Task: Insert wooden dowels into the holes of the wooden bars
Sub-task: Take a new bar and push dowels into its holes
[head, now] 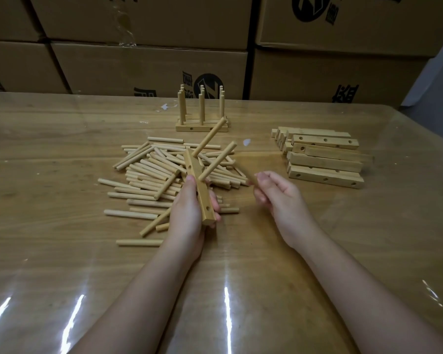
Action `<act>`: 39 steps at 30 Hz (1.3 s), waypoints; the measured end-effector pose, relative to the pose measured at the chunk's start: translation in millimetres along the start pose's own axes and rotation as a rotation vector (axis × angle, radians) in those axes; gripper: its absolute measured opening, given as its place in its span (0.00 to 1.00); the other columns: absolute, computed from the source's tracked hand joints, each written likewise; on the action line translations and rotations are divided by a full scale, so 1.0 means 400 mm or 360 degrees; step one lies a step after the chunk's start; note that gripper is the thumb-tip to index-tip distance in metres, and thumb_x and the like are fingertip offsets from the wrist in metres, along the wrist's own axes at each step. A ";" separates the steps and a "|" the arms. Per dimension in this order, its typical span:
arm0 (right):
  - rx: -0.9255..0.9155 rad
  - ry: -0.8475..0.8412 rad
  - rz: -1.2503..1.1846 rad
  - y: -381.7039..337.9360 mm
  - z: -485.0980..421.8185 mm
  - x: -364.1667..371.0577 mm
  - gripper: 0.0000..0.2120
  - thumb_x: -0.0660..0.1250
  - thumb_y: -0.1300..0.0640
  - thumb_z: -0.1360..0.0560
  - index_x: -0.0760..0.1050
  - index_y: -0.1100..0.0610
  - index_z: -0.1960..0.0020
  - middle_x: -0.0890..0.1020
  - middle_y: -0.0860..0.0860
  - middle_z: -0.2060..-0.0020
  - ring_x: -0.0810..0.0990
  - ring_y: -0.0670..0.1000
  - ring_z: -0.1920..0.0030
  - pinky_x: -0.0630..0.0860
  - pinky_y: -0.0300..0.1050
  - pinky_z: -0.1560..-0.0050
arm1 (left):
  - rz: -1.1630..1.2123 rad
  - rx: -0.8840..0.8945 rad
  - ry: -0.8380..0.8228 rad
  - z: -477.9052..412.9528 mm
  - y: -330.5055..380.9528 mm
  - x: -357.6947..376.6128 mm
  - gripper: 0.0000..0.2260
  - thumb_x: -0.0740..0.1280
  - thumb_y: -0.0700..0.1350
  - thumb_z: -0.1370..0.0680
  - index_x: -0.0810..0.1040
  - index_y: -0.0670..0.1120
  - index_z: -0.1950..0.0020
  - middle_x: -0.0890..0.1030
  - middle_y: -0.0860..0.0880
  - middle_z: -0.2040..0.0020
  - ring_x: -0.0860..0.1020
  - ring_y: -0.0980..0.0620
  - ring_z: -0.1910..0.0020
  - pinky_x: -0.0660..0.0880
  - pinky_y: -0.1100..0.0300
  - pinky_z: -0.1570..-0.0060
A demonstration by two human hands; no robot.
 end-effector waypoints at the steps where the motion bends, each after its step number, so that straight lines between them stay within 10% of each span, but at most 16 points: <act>1: 0.0098 -0.0023 -0.0220 0.004 -0.003 -0.003 0.12 0.56 0.52 0.21 0.75 0.58 0.52 0.70 0.45 0.73 0.69 0.44 0.69 0.67 0.38 0.61 | 0.0005 -0.0006 0.0003 -0.001 0.000 0.000 0.19 0.49 0.52 0.16 0.74 0.44 0.54 0.73 0.50 0.78 0.68 0.54 0.83 0.63 0.68 0.83; 9: 0.0315 -0.0111 -0.1211 0.011 -0.023 -0.020 0.07 0.60 0.54 0.24 0.73 0.56 0.56 0.83 0.54 0.60 0.82 0.52 0.57 0.78 0.45 0.57 | 0.0008 -0.0035 0.0009 -0.004 -0.003 0.000 0.19 0.49 0.53 0.16 0.73 0.44 0.53 0.73 0.49 0.77 0.68 0.54 0.83 0.63 0.67 0.83; 19: 0.0320 0.0021 -0.1122 0.011 -0.027 -0.029 0.05 0.62 0.54 0.27 0.76 0.54 0.55 0.70 0.47 0.71 0.71 0.45 0.70 0.66 0.40 0.63 | 0.0001 -0.0049 -0.0010 -0.004 -0.003 -0.001 0.19 0.49 0.53 0.16 0.73 0.44 0.53 0.73 0.50 0.77 0.68 0.54 0.83 0.63 0.67 0.82; 39: 0.0022 -0.0104 -0.0439 -0.006 -0.004 -0.012 0.08 0.68 0.56 0.30 0.73 0.55 0.52 0.84 0.52 0.58 0.82 0.51 0.51 0.76 0.48 0.46 | -0.0006 -0.0052 -0.0011 -0.008 -0.005 -0.001 0.18 0.49 0.53 0.16 0.73 0.44 0.53 0.72 0.49 0.78 0.68 0.54 0.83 0.63 0.67 0.83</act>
Point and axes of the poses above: each hand's wrist, its own z-axis away from the middle knuckle, its own x-axis out of the palm, y = z × x, the point moved 1 cm from there along -z, towards the middle knuckle
